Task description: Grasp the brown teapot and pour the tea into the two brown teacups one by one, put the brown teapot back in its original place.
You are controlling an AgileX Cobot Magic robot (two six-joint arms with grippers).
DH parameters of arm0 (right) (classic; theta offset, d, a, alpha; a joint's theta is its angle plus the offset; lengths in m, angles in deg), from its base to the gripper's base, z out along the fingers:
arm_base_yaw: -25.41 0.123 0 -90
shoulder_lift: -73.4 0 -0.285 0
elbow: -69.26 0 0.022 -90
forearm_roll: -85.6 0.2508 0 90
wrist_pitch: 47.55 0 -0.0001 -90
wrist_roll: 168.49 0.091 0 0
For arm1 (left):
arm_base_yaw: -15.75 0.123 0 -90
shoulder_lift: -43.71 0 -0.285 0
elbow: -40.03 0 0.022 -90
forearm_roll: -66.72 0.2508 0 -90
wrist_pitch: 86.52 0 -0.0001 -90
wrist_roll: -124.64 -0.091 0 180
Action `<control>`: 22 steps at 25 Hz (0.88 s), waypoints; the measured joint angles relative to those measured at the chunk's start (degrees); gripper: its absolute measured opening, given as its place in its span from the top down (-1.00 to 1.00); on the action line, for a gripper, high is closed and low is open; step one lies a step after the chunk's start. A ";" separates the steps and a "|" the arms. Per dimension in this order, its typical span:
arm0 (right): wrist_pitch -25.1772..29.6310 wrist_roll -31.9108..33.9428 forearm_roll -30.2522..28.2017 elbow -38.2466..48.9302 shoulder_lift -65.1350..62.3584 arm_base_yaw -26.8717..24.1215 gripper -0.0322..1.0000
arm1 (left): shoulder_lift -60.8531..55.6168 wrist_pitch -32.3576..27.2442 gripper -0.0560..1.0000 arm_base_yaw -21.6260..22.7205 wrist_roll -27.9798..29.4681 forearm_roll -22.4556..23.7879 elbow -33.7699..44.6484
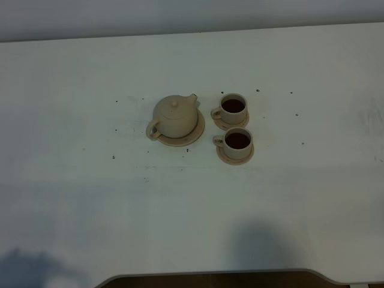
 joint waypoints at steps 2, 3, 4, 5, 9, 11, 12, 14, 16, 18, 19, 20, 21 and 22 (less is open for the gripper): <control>0.00 0.00 0.00 0.00 0.00 0.00 0.09 | 0.00 0.00 0.12 0.60 0.05 0.00 0.00; 0.00 0.00 0.00 0.00 0.00 0.00 0.09 | 0.00 0.00 0.12 0.95 0.05 -0.13 0.00; 0.00 0.00 0.00 0.00 0.00 0.00 0.09 | 0.00 0.00 0.12 1.37 0.05 -0.25 0.00; 0.00 0.00 0.00 0.00 0.00 0.00 0.09 | 0.00 0.00 0.12 1.57 0.05 -0.64 0.04; 0.00 0.00 0.00 0.00 0.00 0.00 0.09 | 0.00 0.00 0.12 1.68 0.05 -0.64 0.04; 0.00 0.00 0.00 0.00 0.00 0.00 0.09 | 0.06 0.00 0.12 1.68 0.05 -0.64 0.04; 0.00 0.00 0.00 0.00 0.00 0.00 0.09 | 0.06 0.00 0.12 1.68 0.05 -0.64 0.04; 0.00 0.00 0.00 0.00 0.00 0.00 0.09 | 0.06 0.00 0.12 1.68 0.05 -0.64 0.04; 0.00 0.00 0.00 0.00 0.00 0.00 0.09 | 0.06 0.00 0.12 1.68 0.05 -0.64 0.04; 0.00 0.00 0.00 0.00 0.00 0.00 0.09 | 0.06 0.00 0.12 1.68 0.05 -0.64 0.04; 0.00 0.00 0.00 0.00 0.00 0.00 0.09 | 0.06 0.00 0.12 1.68 0.05 -0.64 0.04; 0.00 0.00 0.00 0.00 0.00 0.00 0.09 | 0.06 0.00 0.12 1.68 0.05 -0.64 0.04; 0.00 0.00 0.00 0.00 0.00 0.00 0.09 | 0.06 0.00 0.12 1.68 0.05 -0.64 0.04; 0.00 0.00 0.00 0.00 0.00 0.00 0.09 | 0.06 0.00 0.12 1.68 0.05 -0.64 0.04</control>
